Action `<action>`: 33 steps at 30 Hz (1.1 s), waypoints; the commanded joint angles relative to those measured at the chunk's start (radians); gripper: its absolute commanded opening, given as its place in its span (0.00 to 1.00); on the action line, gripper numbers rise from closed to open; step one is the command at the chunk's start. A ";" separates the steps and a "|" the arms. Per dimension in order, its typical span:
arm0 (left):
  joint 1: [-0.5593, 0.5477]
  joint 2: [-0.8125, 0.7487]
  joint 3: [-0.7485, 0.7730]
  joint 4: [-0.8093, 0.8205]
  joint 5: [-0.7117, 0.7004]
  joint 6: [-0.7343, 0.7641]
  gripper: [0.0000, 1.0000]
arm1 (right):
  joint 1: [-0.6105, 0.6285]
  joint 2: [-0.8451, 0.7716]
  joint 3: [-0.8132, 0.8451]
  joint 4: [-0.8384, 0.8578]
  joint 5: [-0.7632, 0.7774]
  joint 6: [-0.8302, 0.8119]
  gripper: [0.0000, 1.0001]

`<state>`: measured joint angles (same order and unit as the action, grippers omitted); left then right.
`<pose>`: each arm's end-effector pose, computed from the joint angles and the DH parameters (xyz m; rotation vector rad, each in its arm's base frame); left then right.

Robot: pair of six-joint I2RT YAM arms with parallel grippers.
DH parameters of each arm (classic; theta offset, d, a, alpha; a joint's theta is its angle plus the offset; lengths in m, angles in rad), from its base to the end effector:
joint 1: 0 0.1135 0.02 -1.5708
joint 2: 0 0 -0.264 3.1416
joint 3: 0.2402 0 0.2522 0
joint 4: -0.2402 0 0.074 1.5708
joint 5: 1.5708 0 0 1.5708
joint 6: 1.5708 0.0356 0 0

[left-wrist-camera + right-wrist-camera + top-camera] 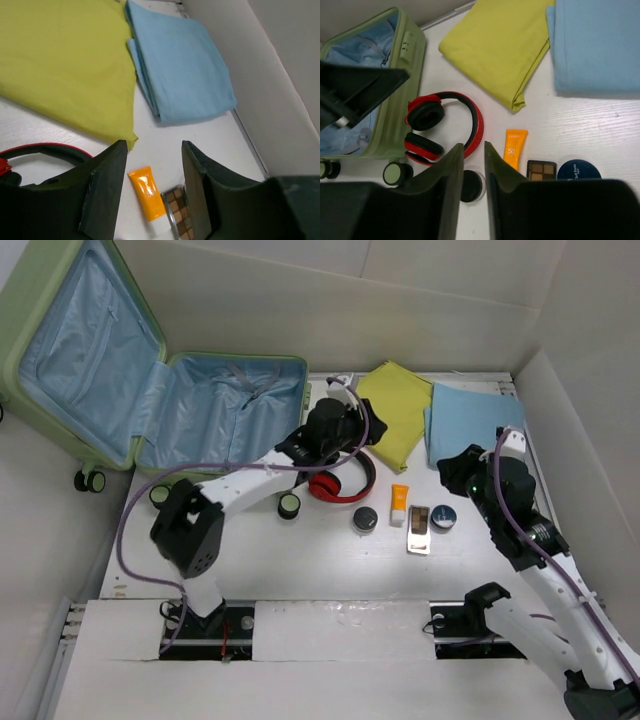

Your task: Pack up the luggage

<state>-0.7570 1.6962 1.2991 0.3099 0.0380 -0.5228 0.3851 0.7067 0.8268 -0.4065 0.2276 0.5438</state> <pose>0.2980 -0.2834 0.3265 0.2357 1.7415 -0.9883 0.1508 0.0525 0.3431 0.3068 1.8468 0.4343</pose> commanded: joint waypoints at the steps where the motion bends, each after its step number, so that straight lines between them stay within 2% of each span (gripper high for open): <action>1: 0.042 0.120 0.080 -0.023 -0.072 -0.120 0.44 | 0.018 -0.021 -0.022 0.080 -0.019 0.015 0.33; 5: 0.091 0.322 0.231 -0.052 -0.041 -0.207 0.46 | 0.028 -0.021 -0.043 0.103 -0.048 0.015 0.48; 6: 0.091 0.394 0.315 -0.089 -0.050 -0.207 0.46 | 0.038 -0.021 -0.052 0.103 -0.057 0.015 0.49; 13: 0.100 0.636 0.630 -0.257 -0.167 -0.241 0.48 | 0.066 -0.030 -0.100 0.115 -0.066 0.025 0.52; 16: 0.100 0.698 0.695 -0.324 -0.194 -0.252 0.48 | 0.075 -0.030 -0.100 0.115 -0.066 0.035 0.53; 18: 0.100 0.679 0.628 -0.306 -0.242 -0.252 0.48 | 0.084 -0.039 -0.109 0.115 -0.066 0.035 0.53; 23: 0.100 0.565 0.370 -0.206 -0.251 -0.309 0.52 | 0.084 -0.049 -0.109 0.124 -0.066 0.035 0.57; 27: 0.100 0.514 0.293 -0.187 -0.262 -0.339 0.58 | 0.093 -0.039 -0.109 0.133 -0.077 0.024 0.60; 30: 0.100 0.491 0.273 -0.178 -0.248 -0.353 0.69 | 0.094 -0.029 -0.109 0.133 -0.086 0.024 0.61; 33: 0.100 0.523 0.336 -0.169 -0.198 -0.384 0.77 | 0.094 -0.029 -0.109 0.143 -0.086 0.024 0.62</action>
<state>-0.6525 2.2414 1.5997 0.1539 -0.1944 -0.8642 0.4675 0.6811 0.7197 -0.3275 0.1505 0.5728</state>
